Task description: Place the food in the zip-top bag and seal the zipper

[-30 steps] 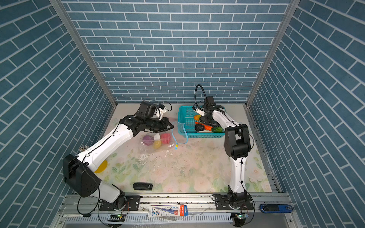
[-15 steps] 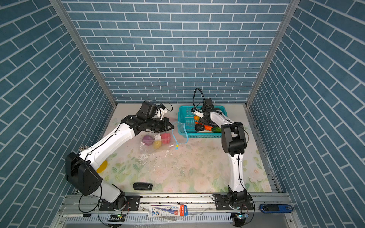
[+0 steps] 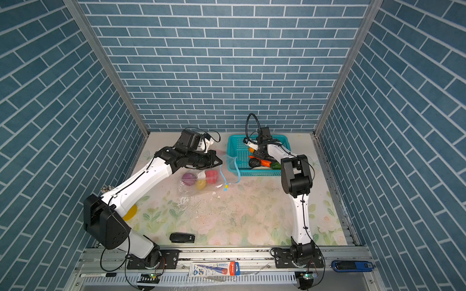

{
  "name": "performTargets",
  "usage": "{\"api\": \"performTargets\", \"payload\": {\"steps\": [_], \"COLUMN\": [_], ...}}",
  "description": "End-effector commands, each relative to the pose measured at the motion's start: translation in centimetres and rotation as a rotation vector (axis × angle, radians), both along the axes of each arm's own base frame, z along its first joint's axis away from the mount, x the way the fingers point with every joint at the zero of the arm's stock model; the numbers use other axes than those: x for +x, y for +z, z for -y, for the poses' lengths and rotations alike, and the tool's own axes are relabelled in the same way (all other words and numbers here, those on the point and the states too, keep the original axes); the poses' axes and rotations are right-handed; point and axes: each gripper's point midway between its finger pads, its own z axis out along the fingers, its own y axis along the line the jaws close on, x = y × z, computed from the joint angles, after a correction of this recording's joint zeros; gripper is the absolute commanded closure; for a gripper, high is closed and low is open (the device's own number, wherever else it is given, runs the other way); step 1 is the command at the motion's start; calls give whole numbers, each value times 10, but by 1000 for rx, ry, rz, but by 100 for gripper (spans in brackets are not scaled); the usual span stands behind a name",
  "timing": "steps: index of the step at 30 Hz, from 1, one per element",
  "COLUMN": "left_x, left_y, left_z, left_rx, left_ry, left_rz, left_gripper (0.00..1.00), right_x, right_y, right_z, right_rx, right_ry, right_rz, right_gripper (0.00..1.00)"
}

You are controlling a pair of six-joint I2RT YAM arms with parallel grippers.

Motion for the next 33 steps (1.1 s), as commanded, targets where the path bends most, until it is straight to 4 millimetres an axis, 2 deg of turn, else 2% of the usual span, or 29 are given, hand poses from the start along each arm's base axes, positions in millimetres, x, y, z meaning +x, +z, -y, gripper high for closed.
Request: {"api": "performTargets", "payload": {"steps": [1, 5, 11, 20, 25, 33], "left_x": [-1, -2, -4, -6, -6, -6], "left_y": [9, 7, 8, 5, 5, 4], "left_z": [2, 2, 1, -2, -3, -2], "left_rx": [-5, -3, -2, 4, 7, 7], "left_ry": [-9, -11, -13, -11, -9, -12], "left_rz": [14, 11, 16, 13, 19, 17], "left_gripper": [100, 100, 100, 100, 100, 100], "right_x": [12, 15, 23, 31, 31, 29], "right_y": [10, 12, 1, -9, -14, -11], "right_z": [-13, -17, -18, -30, -34, -39], "right_rx": [2, 11, -16, -26, -22, 26], "right_ry": [62, 68, 56, 62, 57, 45], "right_rz": [57, 84, 89, 109, 99, 88], "right_gripper": [28, 26, 26, 24, 29, 37]}}
